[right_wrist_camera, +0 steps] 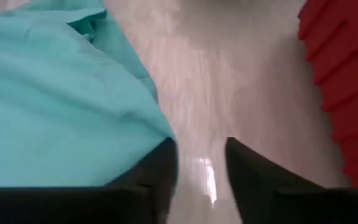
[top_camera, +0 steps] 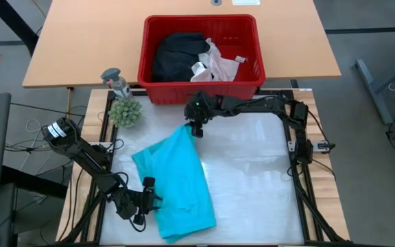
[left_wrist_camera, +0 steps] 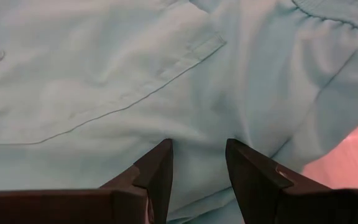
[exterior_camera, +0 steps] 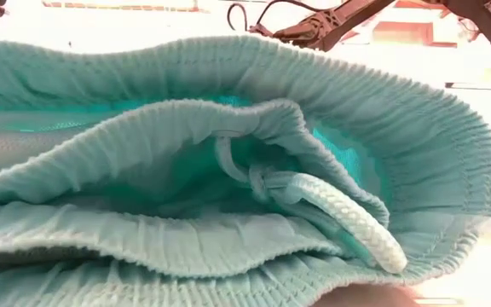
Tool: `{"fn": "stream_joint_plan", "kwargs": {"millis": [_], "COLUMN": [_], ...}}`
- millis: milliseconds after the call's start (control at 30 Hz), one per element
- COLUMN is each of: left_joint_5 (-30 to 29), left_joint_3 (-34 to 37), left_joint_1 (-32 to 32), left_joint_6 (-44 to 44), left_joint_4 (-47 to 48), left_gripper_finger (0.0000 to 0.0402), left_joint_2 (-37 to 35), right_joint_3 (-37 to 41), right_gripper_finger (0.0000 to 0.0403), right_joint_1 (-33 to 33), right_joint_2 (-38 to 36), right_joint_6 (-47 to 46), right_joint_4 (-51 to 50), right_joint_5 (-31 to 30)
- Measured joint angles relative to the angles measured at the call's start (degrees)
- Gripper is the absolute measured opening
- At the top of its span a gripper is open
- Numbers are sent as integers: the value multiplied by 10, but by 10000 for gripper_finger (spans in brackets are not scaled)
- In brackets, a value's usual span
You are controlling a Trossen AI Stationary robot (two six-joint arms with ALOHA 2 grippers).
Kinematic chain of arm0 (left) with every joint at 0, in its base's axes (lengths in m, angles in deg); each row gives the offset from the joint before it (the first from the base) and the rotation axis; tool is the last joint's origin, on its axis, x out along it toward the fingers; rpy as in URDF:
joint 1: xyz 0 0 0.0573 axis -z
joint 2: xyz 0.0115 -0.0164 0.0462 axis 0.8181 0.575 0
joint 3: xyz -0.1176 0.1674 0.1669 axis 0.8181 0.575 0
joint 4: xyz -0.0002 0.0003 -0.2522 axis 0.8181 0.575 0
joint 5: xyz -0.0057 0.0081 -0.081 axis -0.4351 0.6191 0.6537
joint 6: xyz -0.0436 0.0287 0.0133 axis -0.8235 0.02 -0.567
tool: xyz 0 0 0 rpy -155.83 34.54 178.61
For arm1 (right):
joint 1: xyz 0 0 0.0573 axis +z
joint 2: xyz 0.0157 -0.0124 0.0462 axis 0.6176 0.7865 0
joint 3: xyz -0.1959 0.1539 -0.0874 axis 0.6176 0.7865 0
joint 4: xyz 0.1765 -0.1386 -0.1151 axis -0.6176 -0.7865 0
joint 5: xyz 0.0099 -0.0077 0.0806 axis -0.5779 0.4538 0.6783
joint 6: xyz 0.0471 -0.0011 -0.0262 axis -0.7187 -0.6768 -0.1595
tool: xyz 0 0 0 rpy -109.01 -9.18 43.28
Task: Fold Laundry from Bin
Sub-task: Fold the blue shorts
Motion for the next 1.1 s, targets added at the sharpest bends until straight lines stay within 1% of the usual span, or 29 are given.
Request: {"fn": "stream_joint_plan", "kwargs": {"millis": [133,267,333,433,500,567,600,667,767,800,867,1000,1100], "left_joint_5": [0,-1,-10,-27,-35,-48,-53,-56,-56,-57,-61,-97,-122], "left_joint_3": [0,0,0,-5,-12,-21,-25,-31,-33,-33,-33,-33,-35], "left_joint_1": [0,0,0,0,0,0,0,0,0,0,0,5,7], "left_joint_6": [0,0,0,20,52,81,91,99,100,99,97,97,87], "left_joint_4": [-2,-15,-20,-23,-23,-24,-23,-18,-7,-2,3,20,64], "left_gripper_finger": [139,139,139,139,139,139,139,139,139,139,139,139,139], "left_joint_2": [0,0,0,0,-7,-13,-15,-16,-16,-16,-16,-33,-59], "right_joint_3": [-3,-33,-59,-94,-112,-120,-121,-121,-121,-121,-121,-122,-122], "right_gripper_finger": [248,290,301,305,305,305,305,305,305,305,305,305,305], "right_joint_1": [-5,-10,-11,11,48,99,127,189,278,304,348,398,411], "right_joint_2": [0,0,-1,-6,-8,-7,-6,-3,0,5,16,68,113], "right_joint_6": [-8,-30,-48,-70,-84,-88,-88,-83,-54,-48,-45,-45,-61], "right_joint_4": [26,-1,-35,-82,-115,-147,-157,-165,-144,-120,-69,49,112], "right_joint_5": [44,67,115,217,250,254,244,187,51,5,-66,-181,-218]}}
